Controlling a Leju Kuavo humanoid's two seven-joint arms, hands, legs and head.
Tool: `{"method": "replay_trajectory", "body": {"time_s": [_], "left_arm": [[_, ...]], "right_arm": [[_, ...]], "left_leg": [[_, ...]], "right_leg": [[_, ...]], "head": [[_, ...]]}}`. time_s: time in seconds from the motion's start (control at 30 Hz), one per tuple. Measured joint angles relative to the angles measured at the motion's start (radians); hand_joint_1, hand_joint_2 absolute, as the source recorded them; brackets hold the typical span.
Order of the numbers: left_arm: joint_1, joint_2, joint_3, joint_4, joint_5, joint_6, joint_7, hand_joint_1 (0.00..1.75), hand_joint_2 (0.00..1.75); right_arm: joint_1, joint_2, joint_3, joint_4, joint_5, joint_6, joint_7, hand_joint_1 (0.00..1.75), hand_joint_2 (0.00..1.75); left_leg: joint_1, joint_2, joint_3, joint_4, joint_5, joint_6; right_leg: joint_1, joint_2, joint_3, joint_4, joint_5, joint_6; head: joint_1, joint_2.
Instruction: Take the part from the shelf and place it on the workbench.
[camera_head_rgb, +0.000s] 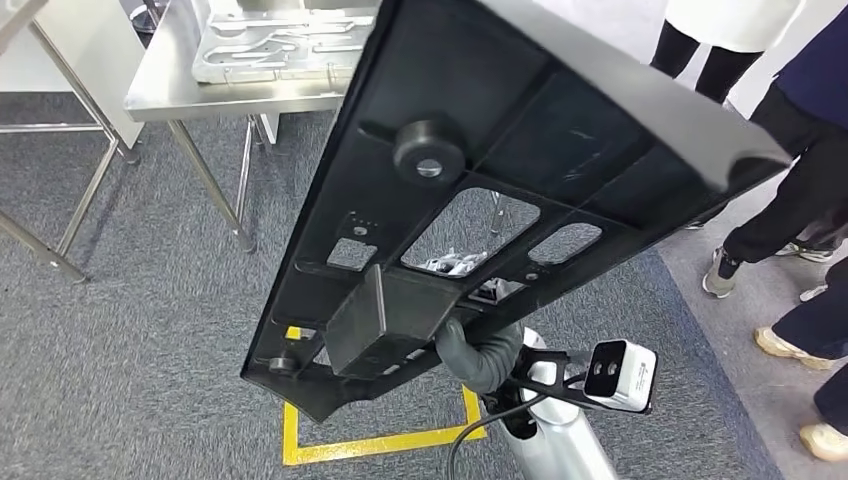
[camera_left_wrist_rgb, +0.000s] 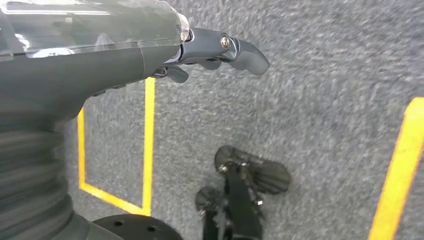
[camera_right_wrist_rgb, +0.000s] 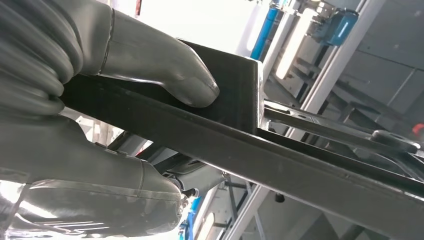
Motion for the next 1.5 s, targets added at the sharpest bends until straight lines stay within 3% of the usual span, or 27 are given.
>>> {"method": "replay_trajectory", "body": {"time_s": [0.07, 0.1, 0.13, 0.2, 0.23, 0.3, 0.4, 0.47, 0.57, 0.6, 0.63, 0.67, 0.73, 0.77, 0.8, 0.93, 1.0, 1.07, 1.1, 1.13, 1.17, 1.23, 1.27, 1.33, 1.43, 1.5], "left_arm": [[0.0, 0.0, 0.0, 0.0, -0.002, -0.001, -0.001, 0.0, 1.75], [0.0, 0.0, 0.0, 0.0, -0.002, -0.002, -0.001, 0.0, 1.75], [0.001, 0.0, 0.0, 0.0, -0.003, -0.002, -0.001, 0.0, 1.75], [0.002, 0.0, 0.0, 0.0, -0.003, -0.003, -0.001, 0.0, 1.75], [0.001, 0.0, 0.0, 0.0, -0.003, -0.003, -0.001, 0.0, 1.75], [-0.001, -0.001, 0.0, 0.0, -0.003, -0.003, -0.001, 0.0, 1.75], [-0.003, 0.0, 0.0, 0.0, -0.004, -0.003, -0.002, 0.0, 1.75], [-0.005, -0.001, 0.0, 0.0, -0.006, -0.003, -0.003, 0.0, 1.75], [-0.005, -0.001, 0.0, 0.0, -0.009, -0.003, -0.005, 0.0, 1.75], [-0.003, -0.001, 0.0, 0.0, -0.011, -0.002, -0.005, 0.0, 1.75], [-0.001, 0.0, 0.0, 0.0, -0.012, -0.002, -0.006, 0.0, 1.75], [0.001, 0.0, 0.0, 0.0, -0.014, -0.002, -0.006, 0.0, 1.75], [0.003, 0.001, 0.0, 0.0, -0.015, -0.003, -0.007, 0.0, 1.75], [0.003, 0.001, 0.0, 0.0, -0.015, -0.003, -0.007, 0.0, 1.75], [0.002, 0.001, 0.0, 0.0, -0.015, -0.003, -0.008, 0.0, 1.75], [0.004, 0.0, 0.0, 0.0, -0.017, -0.004, -0.01, 0.0, 1.75], [0.003, 0.0, 0.0, 0.0, -0.017, -0.005, -0.01, 0.0, 1.75], [0.002, 0.001, 0.0, 0.0, -0.017, -0.005, -0.011, 0.0, 1.75], [0.002, 0.001, 0.0, 0.0, -0.017, -0.005, -0.012, 0.0, 1.75], [0.003, 0.001, 0.0, 0.0, -0.017, -0.005, -0.012, 0.0, 1.75], [0.004, 0.001, 0.0, 0.0, -0.017, -0.005, -0.012, 0.0, 1.75], [0.004, 0.0, 0.0, 0.0, -0.017, -0.005, -0.012, 0.0, 1.75], [0.004, -0.001, 0.0, 0.0, -0.017, -0.005, -0.012, 0.0, 1.75], [0.001, -0.003, 0.0, 0.0, -0.018, -0.005, -0.012, 0.0, 1.75], [-0.001, -0.004, 0.0, 0.0, -0.018, -0.005, -0.01, 0.0, 1.75], [-0.003, -0.005, 0.0, 0.0, -0.019, -0.005, -0.009, 0.0, 1.75]], "right_arm": [[0.003, -0.001, 0.0, 0.0, 0.001, 0.0, 0.0, 1.75, 1.75], [0.005, -0.002, 0.0, 0.0, 0.002, 0.0, 0.0, 1.75, 1.75], [0.007, -0.003, 0.0, 0.0, 0.002, -0.001, 0.0, 1.75, 1.75], [0.007, -0.003, 0.0, 0.0, 0.002, -0.001, 0.0, 1.75, 1.75], [0.006, -0.004, 0.0, 0.0, 0.002, -0.002, 0.0, 1.75, 1.75], [0.006, -0.004, 0.0, 0.0, 0.002, -0.001, 0.0, 1.75, 1.75], [0.007, -0.004, 0.0, -0.001, 0.002, 0.0, 0.0, 1.75, 1.75], [0.007, -0.004, -0.001, -0.003, 0.002, 0.002, 0.0, 1.75, 1.75], [0.014, -0.004, -0.001, -0.006, 0.002, 0.004, -0.001, 1.75, 1.75], [0.019, -0.005, -0.002, -0.006, 0.004, 0.005, -0.001, 1.75, 1.75], [0.023, -0.005, -0.002, -0.006, 0.005, 0.006, -0.001, 1.75, 1.75], [0.027, -0.005, -0.003, -0.006, 0.006, 0.009, -0.001, 1.75, 1.75], [0.032, -0.005, -0.006, -0.008, 0.007, 0.014, -0.001, 1.75, 1.75], [0.033, -0.005, -0.007, -0.01, 0.009, 0.017, -0.001, 1.75, 1.75], [0.035, -0.005, -0.009, -0.012, 0.011, 0.018, -0.001, 1.75, 1.75], [0.04, -0.005, -0.014, -0.021, 0.016, 0.019, 0.0, 1.75, 1.75], [0.04, -0.005, -0.018, -0.025, 0.016, 0.019, 0.0, 1.75, 1.75], [0.042, -0.005, -0.02, -0.026, 0.016, 0.019, -0.001, 1.75, 1.75], [0.045, -0.005, -0.021, -0.025, 0.016, 0.019, -0.001, 1.75, 1.75], [0.047, -0.005, -0.022, -0.025, 0.016, 0.019, -0.001, 1.75, 1.75], [0.048, -0.006, -0.022, -0.025, 0.016, 0.019, -0.001, 1.75, 1.75], [0.049, -0.006, -0.023, -0.025, 0.016, 0.019, -0.001, 1.75, 1.75], [0.048, -0.006, -0.023, -0.025, 0.017, 0.019, -0.001, 1.75, 1.75], [0.049, -0.006, -0.024, -0.025, 0.018, 0.019, -0.001, 1.75, 1.75], [0.05, -0.007, -0.025, -0.025, 0.02, 0.018, 0.0, 1.75, 1.75], [0.048, -0.007, -0.025, -0.025, 0.021, 0.018, 0.0, 1.75, 1.75]], "left_leg": [[-0.001, 0.0, 0.009, 0.0, -0.01, 0.004], [-0.001, -0.001, 0.015, 0.0, -0.016, 0.004], [-0.002, -0.001, 0.024, 0.0, -0.023, 0.003], [-0.003, -0.002, 0.046, -0.001, -0.039, -0.001], [-0.004, -0.003, 0.056, -0.001, -0.046, -0.004], [-0.004, -0.003, 0.066, -0.004, -0.058, -0.014], [-0.006, -0.002, 0.076, 0.01, -0.06, -0.03], [-0.005, -0.002, 0.05, 0.077, -0.079, -0.036], [-0.001, -0.002, -0.063, 0.257, -0.151, -0.047], [-0.001, -0.002, -0.092, 0.289, -0.164, -0.049], [-0.001, -0.002, -0.105, 0.286, -0.154, -0.05], [-0.001, -0.002, -0.101, 0.248, -0.123, -0.05], [-0.002, -0.001, -0.062, 0.112, -0.03, -0.045], [-0.004, -0.001, -0.046, 0.059, -0.006, -0.039], [-0.006, -0.001, -0.037, 0.027, 0.009, -0.032], [-0.005, -0.003, -0.019, 0.008, 0.006, -0.003], [-0.002, -0.004, -0.005, 0.004, 0.001, 0.006], [-0.004, -0.004, 0.004, 0.004, -0.009, 0.011], [-0.004, -0.004, 0.009, 0.004, -0.014, 0.012], [-0.005, -0.004, 0.016, 0.004, -0.021, 0.012], [-0.006, -0.004, 0.025, 0.004, -0.027, 0.012], [-0.008, -0.005, 0.045, 0.002, -0.042, 0.01], [-0.009, -0.005, 0.053, 0.002, -0.049, 0.007], [-0.01, -0.005, 0.063, 0.001, -0.059, -0.002], [-0.011, -0.004, 0.074, 0.017, -0.061, -0.018], [-0.01, -0.004, 0.05, 0.072, -0.082, -0.027]], "right_leg": [[-0.003, 0.0, -0.083, 0.123, -0.044, 0.005], [-0.003, 0.0, -0.111, 0.149, -0.044, 0.006], [-0.003, 0.0, -0.12, 0.139, -0.022, 0.005], [0.0, -0.001, -0.087, 0.02, 0.07, -0.006], [0.003, -0.002, -0.064, -0.045, 0.101, -0.012], [0.011, -0.004, -0.036, -0.124, 0.123, -0.026], [0.01, -0.003, -0.018, -0.144, 0.12, -0.04], [0.004, -0.004, 0.003, -0.153, 0.116, -0.047], [0.002, -0.004, 0.021, -0.157, 0.101, -0.053], [0.002, -0.003, 0.028, -0.157, 0.095, -0.052], [0.002, -0.001, 0.036, -0.157, 0.088, -0.051], [0.001, 0.0, 0.046, -0.157, 0.08, -0.05], [0.002, 0.002, 0.067, -0.155, 0.064, -0.043], [0.003, 0.003, 0.071, -0.154, 0.057, -0.038], [0.004, 0.003, 0.073, -0.153, 0.052, -0.032], [0.006, 0.004, 0.076, -0.135, 0.042, -0.007], [0.003, 0.001, 0.042, -0.067, 0.015, 0.003], [-0.001, -0.001, -0.04, 0.066, -0.035, 0.01], [-0.002, -0.001, -0.08, 0.119, -0.05, 0.011], [-0.002, -0.001, -0.105, 0.141, -0.046, 0.01], [-0.001, -0.001, -0.111, 0.124, -0.02, 0.006], [0.004, -0.001, -0.078, 0.003, 0.074, -0.01], [0.009, -0.002, -0.059, -0.057, 0.103, -0.019], [0.018, -0.004, -0.035, -0.127, 0.121, -0.033], [0.015, -0.003, -0.015, -0.144, 0.121, -0.044], [0.009, -0.003, 0.007, -0.155, 0.116, -0.049]], "head": [[0.0, 0.0], [0.0, 0.0], [0.0, 0.0], [0.0, 0.0], [0.0, 0.0], [0.0, 0.0], [0.0, 0.0], [0.0, 0.0], [0.0, 0.0], [0.0, 0.0], [0.0, 0.0], [0.0, 0.0], [0.0, 0.0], [0.0, 0.0], [0.0, 0.0], [0.0, 0.0], [0.0, 0.0], [0.0, 0.0], [0.0, 0.0], [0.0, 0.0], [0.0, 0.0], [0.0, 0.0], [0.0, 0.0], [0.001, 0.0], [0.001, 0.0], [0.001, 0.0]]}}
